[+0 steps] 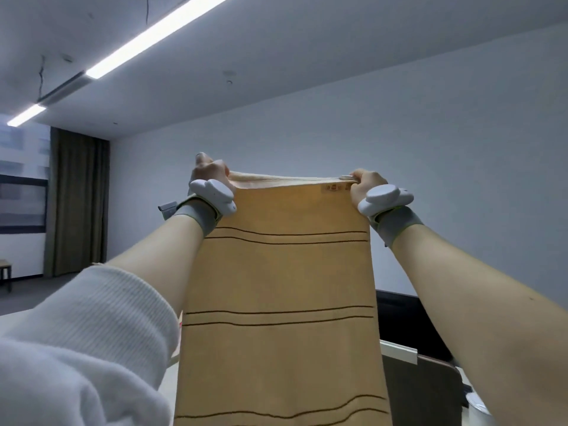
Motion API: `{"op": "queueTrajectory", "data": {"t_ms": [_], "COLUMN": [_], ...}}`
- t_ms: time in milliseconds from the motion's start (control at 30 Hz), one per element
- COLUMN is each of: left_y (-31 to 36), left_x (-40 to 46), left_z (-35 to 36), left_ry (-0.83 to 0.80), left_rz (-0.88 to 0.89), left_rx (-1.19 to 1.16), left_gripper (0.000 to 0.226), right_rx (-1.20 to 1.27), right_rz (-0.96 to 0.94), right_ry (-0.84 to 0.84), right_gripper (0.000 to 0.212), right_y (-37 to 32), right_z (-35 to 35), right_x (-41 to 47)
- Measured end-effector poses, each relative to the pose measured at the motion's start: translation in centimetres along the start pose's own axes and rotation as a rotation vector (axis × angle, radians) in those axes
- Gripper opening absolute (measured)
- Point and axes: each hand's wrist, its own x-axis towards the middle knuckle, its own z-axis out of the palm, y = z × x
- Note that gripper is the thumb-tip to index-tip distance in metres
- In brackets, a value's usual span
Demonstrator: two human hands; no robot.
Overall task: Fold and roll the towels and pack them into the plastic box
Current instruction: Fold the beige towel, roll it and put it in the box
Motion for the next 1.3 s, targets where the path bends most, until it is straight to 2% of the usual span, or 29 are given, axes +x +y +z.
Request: {"op": "queueTrajectory", "data": {"t_ms": [167, 433, 633, 767, 900, 1067, 1133, 1200, 1267, 1300], "left_y": [-0.1, 0.7, 0.4, -0.6, -1.7, -2.7, -2.9, -3.7, -4.7, -5.1], "left_x": [2.1, -1.9, -8.1, -12.4, -16.2, -20.2, -21.3, -22.5, -23.7, -24.6], "left_z": [-0.5, -3.5, -5.0, -4.9, -4.9, -3.8, -3.0, -1.7, 0.1, 0.8], "left_ry": [0.185, 0.285, 0.255, 0.163, 0.044, -0.16, -0.358, -0.664, -0.985, -1.104], "left_rz": [0.05, 0.059, 0.003, -0.025, -0.064, -0.061, -0.049, -0.058, -0.095, -0.089], "left_rx": [-0.065, -0.051, 0.005, 0.076, 0.203, 0.478, 0.574, 0.635, 0.619, 0.632], "left_gripper": [0.029, 0.029, 0.029, 0.029, 0.028, 0.014, 0.015, 0.013, 0.042, 0.05], "right_rx": [0.049, 0.147, 0.14, 0.13, 0.107, -0.068, -0.196, -0.386, -0.55, -0.589], "right_rz": [-0.077, -0.085, -0.072, -0.027, 0.019, 0.111, 0.122, 0.047, -0.011, -0.012], "right_ry": [0.167, 0.261, 0.204, 0.155, 0.051, -0.283, -0.449, -0.661, -0.873, -0.959], "right_gripper": [0.04, 0.035, 0.032, 0.035, 0.033, 0.03, 0.025, 0.017, 0.008, 0.012], "right_y": [-1.7, -1.0, 0.6, 2.0, 3.4, 5.7, 6.6, 8.0, 9.4, 10.4], "right_z": [0.0, -1.2, -2.1, -1.7, -0.9, 1.1, 2.1, 3.8, 5.3, 6.5], "right_x": [1.2, -2.1, -7.6, -11.8, -15.8, -19.1, -20.4, -22.0, -23.9, -24.7]}}
